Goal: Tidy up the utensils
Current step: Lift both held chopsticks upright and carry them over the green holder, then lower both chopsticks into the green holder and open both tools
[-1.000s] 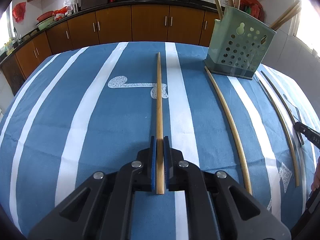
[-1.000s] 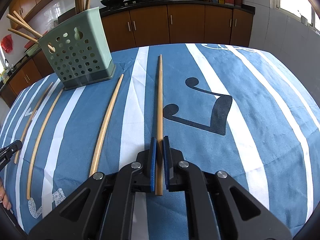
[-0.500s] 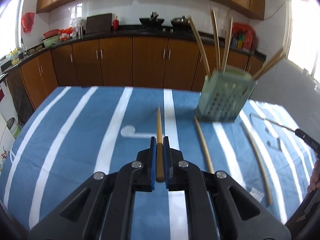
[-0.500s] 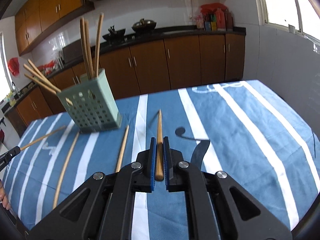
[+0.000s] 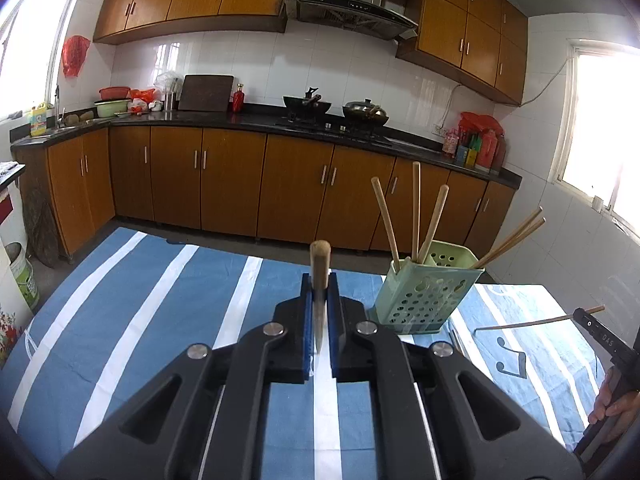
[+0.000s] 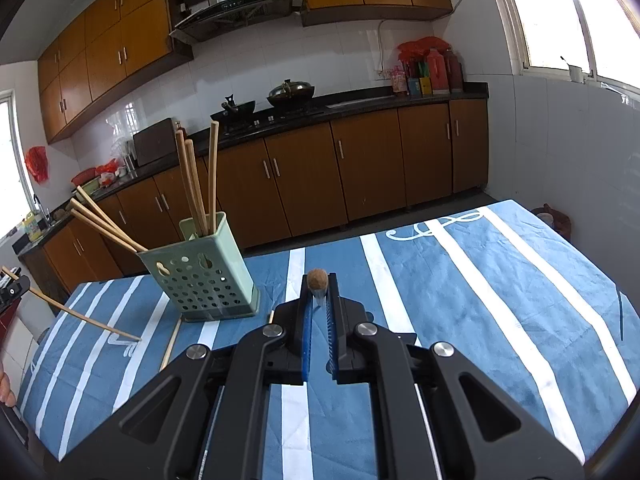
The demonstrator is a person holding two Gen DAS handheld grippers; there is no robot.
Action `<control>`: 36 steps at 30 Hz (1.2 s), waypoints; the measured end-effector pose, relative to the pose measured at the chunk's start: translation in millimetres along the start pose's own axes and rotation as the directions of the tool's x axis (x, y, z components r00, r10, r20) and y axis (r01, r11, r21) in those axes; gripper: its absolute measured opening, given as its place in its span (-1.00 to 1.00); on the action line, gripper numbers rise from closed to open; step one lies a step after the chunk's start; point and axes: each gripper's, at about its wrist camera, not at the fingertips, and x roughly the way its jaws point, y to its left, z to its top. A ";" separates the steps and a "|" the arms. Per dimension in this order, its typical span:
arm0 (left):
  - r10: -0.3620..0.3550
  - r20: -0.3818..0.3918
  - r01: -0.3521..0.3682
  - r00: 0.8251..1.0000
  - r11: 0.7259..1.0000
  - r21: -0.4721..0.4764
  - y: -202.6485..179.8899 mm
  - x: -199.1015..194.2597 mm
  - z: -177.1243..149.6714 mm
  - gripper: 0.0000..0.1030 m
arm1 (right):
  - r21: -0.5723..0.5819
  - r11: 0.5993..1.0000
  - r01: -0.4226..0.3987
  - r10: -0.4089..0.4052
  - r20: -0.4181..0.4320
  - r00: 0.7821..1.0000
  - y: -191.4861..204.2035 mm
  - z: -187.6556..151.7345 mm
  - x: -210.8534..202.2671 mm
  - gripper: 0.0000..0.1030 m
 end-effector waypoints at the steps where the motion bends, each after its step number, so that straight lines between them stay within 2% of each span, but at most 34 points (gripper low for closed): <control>1: -0.001 0.000 0.001 1.000 1.000 0.001 -1.1 -0.2 1.4 -0.85 | 0.003 1.000 -0.007 0.007 0.005 1.000 1.3 3.1 -1.0 -0.86; 9: -0.081 0.057 0.078 0.995 0.996 0.048 -26.5 -20.5 35.5 -0.85 | -0.017 0.992 -0.128 0.129 0.081 0.988 26.4 51.4 -28.0 -0.86; 15: -0.193 0.110 0.189 0.975 0.981 0.045 -55.3 -40.0 72.3 -0.85 | -0.051 0.966 -0.253 0.258 0.184 0.948 56.8 89.3 -55.8 -0.86; 19: -0.215 0.159 0.208 0.963 0.976 0.062 -72.4 -43.8 89.9 -0.85 | -0.073 0.960 -0.270 0.280 0.257 0.925 73.0 106.8 -58.4 -0.86; 25: -0.203 0.219 0.197 0.954 0.979 0.048 -90.9 -24.4 111.4 -0.85 | -0.062 0.967 -0.248 0.253 0.364 0.896 91.2 129.3 -38.9 -0.86; 28: -0.181 0.238 0.175 0.954 0.983 0.046 -96.7 -7.2 112.7 -0.85 | -0.062 0.976 -0.209 0.217 0.383 0.898 98.5 134.6 -19.8 -0.86; 31: -0.160 0.245 0.157 0.956 0.987 0.030 -97.2 14.6 110.6 -0.85 | -0.052 0.980 -0.190 0.196 0.365 0.910 102.6 132.5 5.8 -0.86; 36: -0.150 0.210 0.151 0.966 0.988 0.008 -97.5 50.3 101.1 -0.85 | -0.024 0.985 -0.169 0.168 0.309 0.936 102.9 122.4 39.8 -0.86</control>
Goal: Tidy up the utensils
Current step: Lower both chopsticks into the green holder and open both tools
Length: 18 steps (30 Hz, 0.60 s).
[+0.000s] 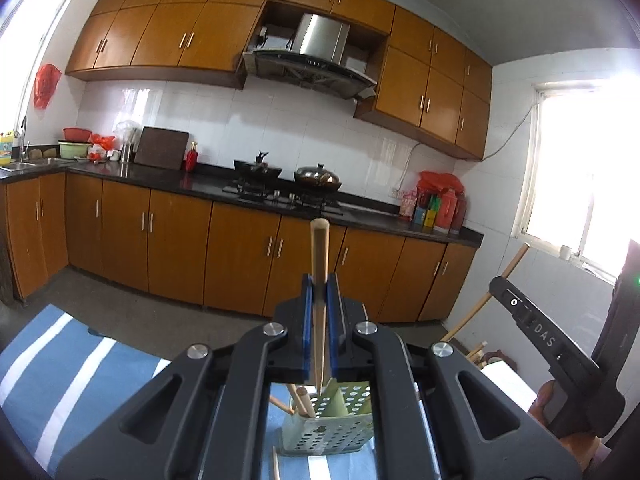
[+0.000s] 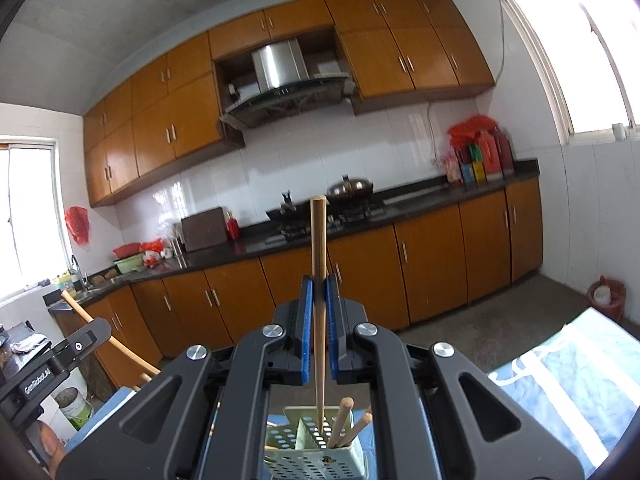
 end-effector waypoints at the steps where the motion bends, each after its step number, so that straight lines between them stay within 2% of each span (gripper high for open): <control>1: -0.003 -0.008 0.003 1.000 1.000 -0.001 0.9 4.4 -3.1 -0.85 | 0.002 1.000 0.003 -0.003 -0.014 1.000 -1.2 -4.1 4.2 -0.86; 10: 0.007 -0.089 -0.007 0.996 1.000 0.003 12.2 29.3 -28.9 -0.85 | -0.027 1.000 0.000 -0.003 -0.095 0.995 3.1 -23.7 15.4 -0.85; 18: 0.019 -0.103 -0.021 0.994 1.000 -0.018 21.8 24.8 -31.4 -0.84 | -0.027 1.000 0.007 -0.010 -0.098 0.995 1.7 -19.6 7.5 -0.84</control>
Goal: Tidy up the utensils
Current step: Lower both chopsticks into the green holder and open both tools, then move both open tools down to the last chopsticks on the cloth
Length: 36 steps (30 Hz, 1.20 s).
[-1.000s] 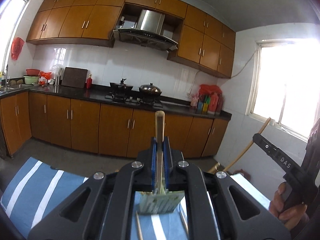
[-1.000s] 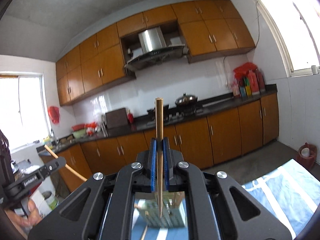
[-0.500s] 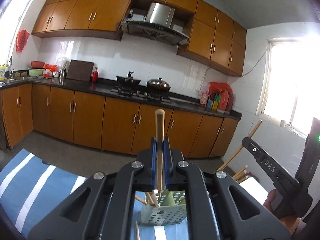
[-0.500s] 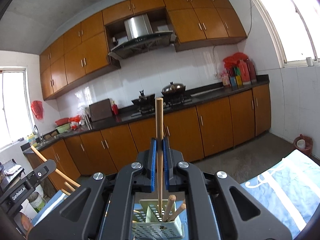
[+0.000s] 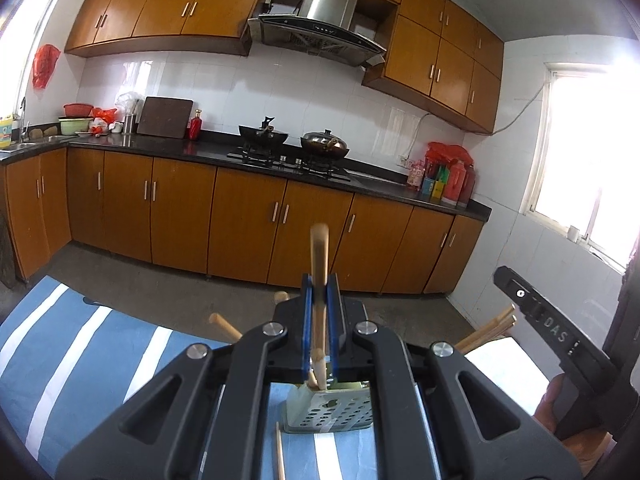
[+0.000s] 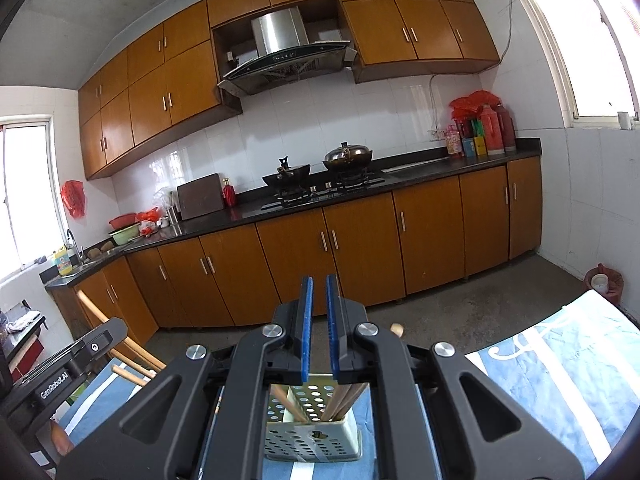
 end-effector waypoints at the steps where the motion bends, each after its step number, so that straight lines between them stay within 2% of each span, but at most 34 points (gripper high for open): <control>1: 0.002 0.003 -0.002 1.000 1.000 -0.003 -1.7 -2.4 1.0 -0.84 | 0.000 1.000 0.000 0.000 0.003 1.000 -0.4 0.7 -3.1 -0.84; 6: 0.006 0.027 -0.006 1.000 1.000 -0.011 2.3 -26.0 5.2 -0.82 | 0.012 1.000 0.013 -0.013 0.022 1.000 -9.2 5.9 -29.5 -0.82; 9: 0.021 0.029 -0.020 0.999 1.000 -0.020 9.7 -47.5 0.8 -0.78 | 0.028 0.999 0.030 -0.030 0.005 1.000 -20.2 0.6 -48.1 -0.63; 10: 0.024 0.024 -0.024 0.999 0.999 -0.021 11.2 -52.3 -1.5 -0.74 | 0.034 0.998 0.047 -0.046 -0.011 0.999 -27.1 -5.2 -55.4 -0.52; 15: 0.065 -0.052 -0.065 0.997 0.998 0.006 30.3 -73.9 -37.5 -0.64 | 0.032 0.995 0.097 -0.092 -0.128 0.988 -52.0 -45.4 -67.8 -0.49; 18: 0.097 -0.140 -0.095 0.985 0.995 0.023 44.8 -69.9 -70.6 -0.63 | 0.041 0.992 0.121 -0.106 -0.257 0.961 -68.3 -86.9 -62.0 -0.49; 20: 0.123 -0.211 -0.119 0.970 0.992 0.034 55.1 -62.0 -95.6 -0.63 | 0.046 0.991 0.127 -0.105 -0.323 0.941 -73.5 -110.5 -58.7 -0.49; 23: 0.134 -0.325 -0.135 0.936 0.991 0.020 68.5 -50.4 -130.9 -0.63 | 0.048 0.993 0.103 -0.073 -0.430 0.900 -71.5 -146.6 -52.5 -0.49; 25: 0.129 -0.375 -0.134 0.918 0.991 0.012 72.1 -45.3 -148.5 -0.63 | 0.045 0.997 0.069 -0.038 -0.497 0.867 -62.7 -168.7 -48.0 -0.49; 28: 0.115 -0.413 -0.122 0.903 0.993 0.009 71.4 -42.6 -163.7 -0.58 | 0.007 0.999 0.035 -0.025 -0.565 0.825 -44.1 -197.8 -43.9 -0.49; 30: 0.099 -0.428 -0.107 0.898 0.994 0.006 69.2 -41.1 -168.4 -0.50 | -0.021 0.999 0.027 -0.034 -0.588 0.808 -34.3 -208.6 -41.4 -0.49; 34: 0.071 -0.443 -0.071 0.894 0.997 0.015 59.0 -38.3 -171.2 -0.47 | -0.059 0.998 0.033 -0.062 -0.615 0.786 -27.6 -227.2 -40.0 -0.49; 36: 0.053 -0.456 -0.053 0.889 0.999 0.013 53.9 -36.5 -176.1 -0.47 | -0.069 0.997 0.036 -0.071 -0.608 0.791 -25.8 -228.2 -40.2 -0.52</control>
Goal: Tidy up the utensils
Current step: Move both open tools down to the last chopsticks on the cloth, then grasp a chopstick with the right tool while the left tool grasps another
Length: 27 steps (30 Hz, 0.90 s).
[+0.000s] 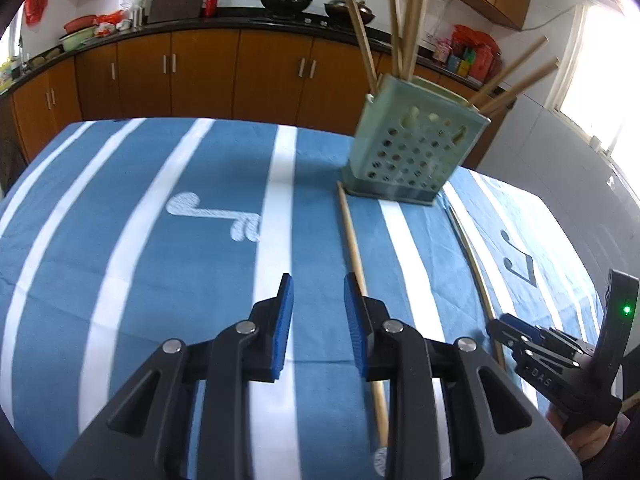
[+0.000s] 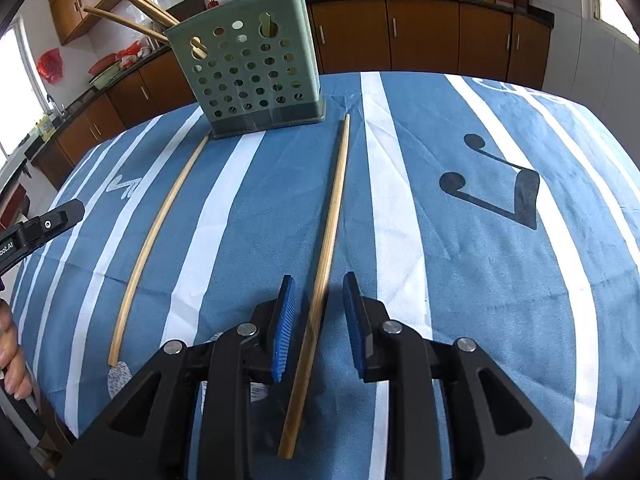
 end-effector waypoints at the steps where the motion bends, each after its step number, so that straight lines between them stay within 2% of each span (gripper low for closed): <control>1: -0.003 -0.004 0.003 1.000 1.000 0.002 -2.4 1.6 -1.1 -0.46 | -0.008 1.000 0.010 -0.010 0.003 1.000 0.9 -0.5 0.1 -0.66; 2: -0.009 -0.012 0.009 1.000 1.000 0.006 -5.4 3.7 -3.1 -0.46 | -0.010 1.000 0.018 -0.018 0.005 1.000 -0.6 -0.1 -1.2 -0.79; 3: -0.013 -0.017 0.013 1.000 1.000 0.009 -7.7 5.8 -5.0 -0.44 | -0.007 1.000 0.025 -0.025 0.010 1.000 -1.9 -0.4 -1.0 -0.82; 6: -0.026 -0.033 0.027 0.999 0.999 0.019 -16.3 11.6 -9.9 -0.42 | 0.023 0.999 0.034 -0.035 0.014 0.999 -9.9 4.4 -0.2 -0.85; 12: -0.042 -0.060 0.045 0.997 0.998 0.043 -30.6 21.6 -16.5 -0.38 | 0.127 0.985 0.120 -0.124 0.021 0.992 -40.5 16.1 1.9 -0.85; 15: -0.023 -0.084 0.030 0.996 0.997 0.074 -38.6 29.7 -21.6 -0.38 | 0.182 0.976 0.123 -0.128 0.016 0.992 -57.8 18.6 0.2 -0.85; 20: 0.032 -0.120 -0.018 0.992 0.993 0.116 -45.1 43.8 -30.5 -0.39 | 0.181 0.976 0.123 -0.128 0.017 0.992 -65.5 17.3 -1.0 -0.85; 21: 0.045 -0.122 -0.030 0.991 0.992 0.124 -46.3 46.2 -32.2 -0.46 | 0.178 0.976 0.125 -0.130 0.018 0.991 -65.1 17.1 -1.0 -0.85; 22: 0.057 -0.119 -0.041 0.991 0.990 0.133 -47.2 47.3 -33.6 -0.63 | 0.175 0.977 0.124 -0.129 0.019 0.991 -64.5 16.9 -1.1 -0.85; 24: 0.101 -0.097 -0.084 0.990 0.982 0.171 -51.0 48.8 -35.7 -0.82 | 0.166 0.979 0.122 -0.127 0.019 0.992 -62.8 17.7 0.1 -0.85; 27: 0.109 -0.091 -0.094 0.990 0.983 0.160 -45.6 48.6 -32.8 -0.84 | 0.144 0.982 0.121 -0.125 0.021 0.992 -58.0 18.1 0.4 -0.85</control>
